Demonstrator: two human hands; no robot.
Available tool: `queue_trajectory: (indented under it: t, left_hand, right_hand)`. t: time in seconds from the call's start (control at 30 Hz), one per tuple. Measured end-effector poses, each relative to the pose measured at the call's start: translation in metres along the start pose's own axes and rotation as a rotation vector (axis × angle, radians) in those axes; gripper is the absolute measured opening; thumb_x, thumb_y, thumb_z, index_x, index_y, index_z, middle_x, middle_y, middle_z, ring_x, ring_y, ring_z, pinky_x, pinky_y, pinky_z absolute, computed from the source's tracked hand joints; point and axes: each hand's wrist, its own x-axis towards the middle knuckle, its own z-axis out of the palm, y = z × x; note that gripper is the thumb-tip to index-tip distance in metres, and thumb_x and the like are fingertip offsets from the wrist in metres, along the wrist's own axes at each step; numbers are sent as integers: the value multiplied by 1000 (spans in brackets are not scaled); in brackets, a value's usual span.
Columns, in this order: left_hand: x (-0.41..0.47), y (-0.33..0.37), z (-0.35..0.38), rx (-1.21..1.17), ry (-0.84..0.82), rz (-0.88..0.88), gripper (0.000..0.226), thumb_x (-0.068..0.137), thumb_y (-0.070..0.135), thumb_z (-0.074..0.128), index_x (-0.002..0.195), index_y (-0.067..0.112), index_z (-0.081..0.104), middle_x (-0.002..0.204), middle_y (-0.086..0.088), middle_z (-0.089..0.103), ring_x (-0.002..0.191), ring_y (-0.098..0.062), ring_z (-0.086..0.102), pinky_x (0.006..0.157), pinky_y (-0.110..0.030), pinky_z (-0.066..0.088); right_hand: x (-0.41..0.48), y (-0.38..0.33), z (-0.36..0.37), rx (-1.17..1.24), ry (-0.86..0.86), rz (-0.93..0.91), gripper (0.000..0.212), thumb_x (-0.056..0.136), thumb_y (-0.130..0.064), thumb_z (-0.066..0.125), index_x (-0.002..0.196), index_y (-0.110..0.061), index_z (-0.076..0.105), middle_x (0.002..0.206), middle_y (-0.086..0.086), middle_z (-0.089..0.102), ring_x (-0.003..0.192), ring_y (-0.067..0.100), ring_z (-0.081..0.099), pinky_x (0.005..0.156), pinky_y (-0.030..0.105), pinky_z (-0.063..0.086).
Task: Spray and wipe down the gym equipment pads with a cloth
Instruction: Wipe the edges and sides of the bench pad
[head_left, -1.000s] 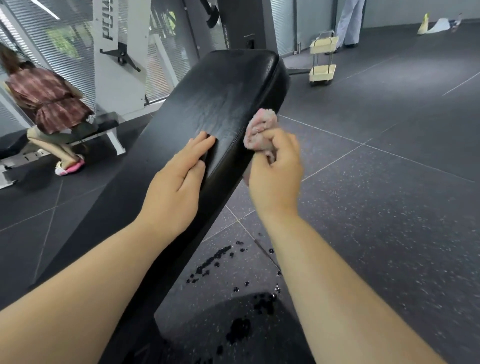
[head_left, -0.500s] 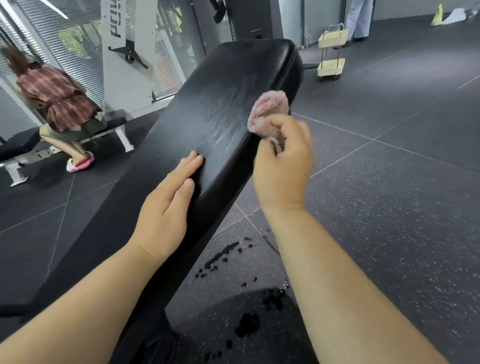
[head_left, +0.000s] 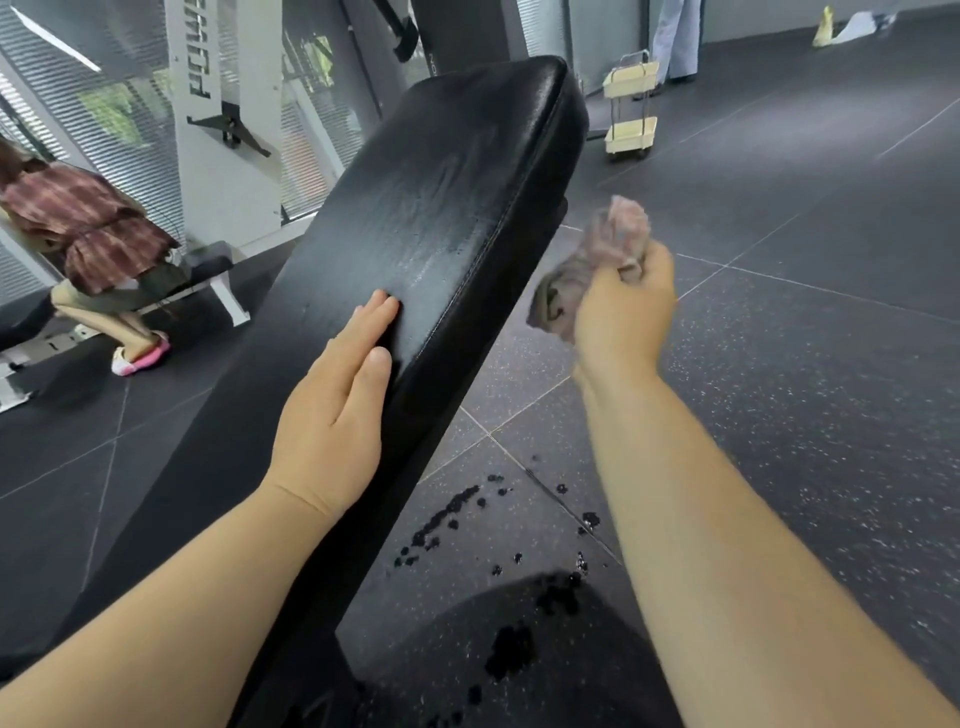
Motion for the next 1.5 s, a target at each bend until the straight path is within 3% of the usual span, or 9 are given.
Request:
queue_trajectory:
  t: [0.23,0.33,0.5,0.77,0.9,1.07,1.23,1.33,1.5]
  left_hand:
    - [1,-4,2,33,34,51,42,96,37,34,135,52,39,148,30,36,137,14,27,109,-2,16]
    - [2,-5,3,8,41,54,41,97,35,35,135,49,41,148,29,38,137,14,29,109,-3,17]
    - [0,-7,2,-5,36,33,44,97,37,33,139,46,42,149,28,38,137,16,27,109,-1,15]
    - [2,-8,3,19,55,49,46,97,37,33,141,42,45,148,28,39,137,13,29,106,-2,17]
    - [3,-10,3,23,45,62,45,97,37,34,139,47,43,149,28,38,138,13,29,107,-3,17]
    - [1,-3,1,24,12,55,45,97,35,34,140,48,37,150,30,32,140,13,24,113,-9,15]
    - [-3,0,3,99,-6,33,45,103,28,34,148,39,34,148,31,26,140,12,20,120,-19,11]
    - [0,0,4,98,-19,47,45,97,35,30,140,47,30,148,31,27,140,14,21,116,-10,11]
    - [1,4,4,72,-35,47,42,95,34,31,133,53,29,148,29,28,141,11,21,119,-16,11]
  right_hand:
    - [-66,33,11,213,-353,276,24,102,-9,43,88,-21,58,56,-1,51,46,18,46,39,19,36]
    - [-106,52,-8,121,-516,351,34,94,4,45,81,-22,62,63,-12,64,58,8,58,52,17,46]
    - [-49,20,2,197,-220,247,28,97,-2,44,86,-24,59,69,-11,63,56,8,54,49,21,41]
    - [-44,17,14,258,-327,252,22,98,-3,38,93,-20,51,57,1,52,46,19,49,39,24,36]
    - [-99,50,6,321,-430,383,30,95,0,43,106,-21,61,99,12,73,90,26,70,83,45,56]
    - [-104,47,-5,123,-348,300,18,93,-2,49,90,-17,59,89,13,67,79,14,60,75,31,52]
    - [-35,17,15,418,-163,158,30,93,-2,46,86,-28,60,87,0,62,82,20,59,81,42,51]
    - [-63,26,21,332,-186,105,23,95,-5,48,84,-24,56,72,-4,50,64,11,44,61,33,43]
    - [-129,62,2,258,-363,31,35,89,14,46,80,-18,58,85,-11,60,83,0,55,87,15,42]
